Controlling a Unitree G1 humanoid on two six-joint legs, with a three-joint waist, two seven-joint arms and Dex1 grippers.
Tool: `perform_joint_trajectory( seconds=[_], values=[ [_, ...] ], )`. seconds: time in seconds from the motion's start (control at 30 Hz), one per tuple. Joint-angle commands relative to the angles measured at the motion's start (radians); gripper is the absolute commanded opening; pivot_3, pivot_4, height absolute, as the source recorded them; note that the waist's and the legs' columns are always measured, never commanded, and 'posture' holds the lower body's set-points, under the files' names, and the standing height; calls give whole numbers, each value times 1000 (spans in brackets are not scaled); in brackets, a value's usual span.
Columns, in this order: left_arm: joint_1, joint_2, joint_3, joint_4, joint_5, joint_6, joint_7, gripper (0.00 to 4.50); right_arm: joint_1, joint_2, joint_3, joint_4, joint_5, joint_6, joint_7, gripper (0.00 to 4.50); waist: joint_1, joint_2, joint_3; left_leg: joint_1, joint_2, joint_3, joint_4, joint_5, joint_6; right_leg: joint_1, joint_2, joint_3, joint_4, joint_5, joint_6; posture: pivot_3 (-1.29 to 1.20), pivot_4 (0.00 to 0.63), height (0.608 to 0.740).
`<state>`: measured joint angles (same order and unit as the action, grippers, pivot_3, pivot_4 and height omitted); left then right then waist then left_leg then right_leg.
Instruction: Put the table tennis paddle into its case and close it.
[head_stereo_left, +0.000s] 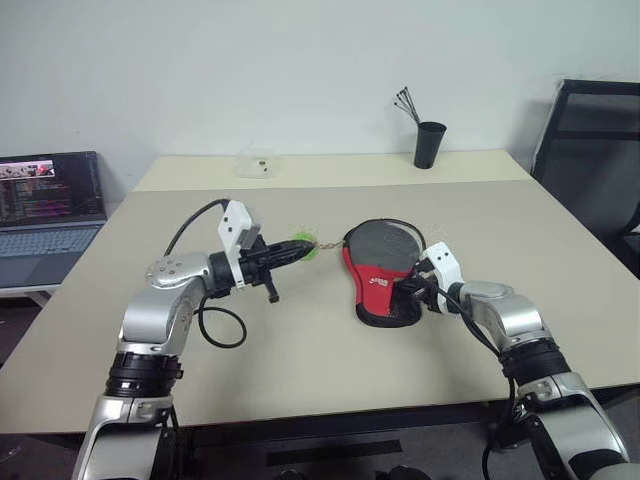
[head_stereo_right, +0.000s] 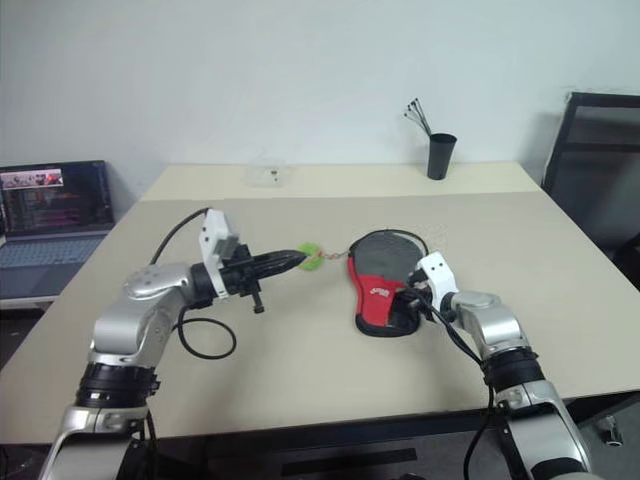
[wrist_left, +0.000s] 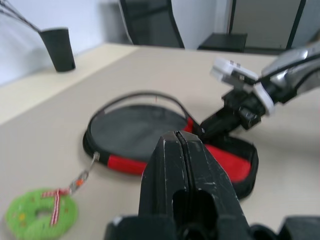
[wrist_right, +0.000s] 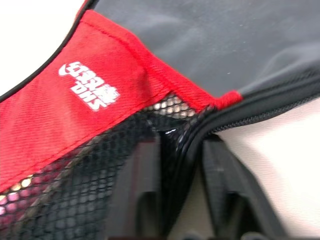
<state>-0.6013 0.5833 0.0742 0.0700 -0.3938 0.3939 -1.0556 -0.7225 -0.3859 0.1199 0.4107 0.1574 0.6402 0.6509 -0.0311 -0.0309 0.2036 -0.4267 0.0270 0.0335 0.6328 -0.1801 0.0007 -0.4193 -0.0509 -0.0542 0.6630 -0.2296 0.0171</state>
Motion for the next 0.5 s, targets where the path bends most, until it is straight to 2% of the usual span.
perform_joint_trajectory(
  seconds=[0.03, 0.5],
  values=[
    [24, 37, 16, -66, -41, 15, -33, 0, 2, 24, 21, -5, -4, 22, 15, 5, 0, -1, 0, 0, 0, 0, 0, 0, 0, 0, 0, 2, 0, 0, 0, 0, 150, 740],
    [165, 150, 43, -160, -122, 84, -95, 0, -35, 66, 33, -156, 47, 125, 92, 5, -3, -2, -1, 2, 2, 4, -3, -1, -2, -2, 0, 8, -1, -1, -2, 0, 150, 740]
  ],
)
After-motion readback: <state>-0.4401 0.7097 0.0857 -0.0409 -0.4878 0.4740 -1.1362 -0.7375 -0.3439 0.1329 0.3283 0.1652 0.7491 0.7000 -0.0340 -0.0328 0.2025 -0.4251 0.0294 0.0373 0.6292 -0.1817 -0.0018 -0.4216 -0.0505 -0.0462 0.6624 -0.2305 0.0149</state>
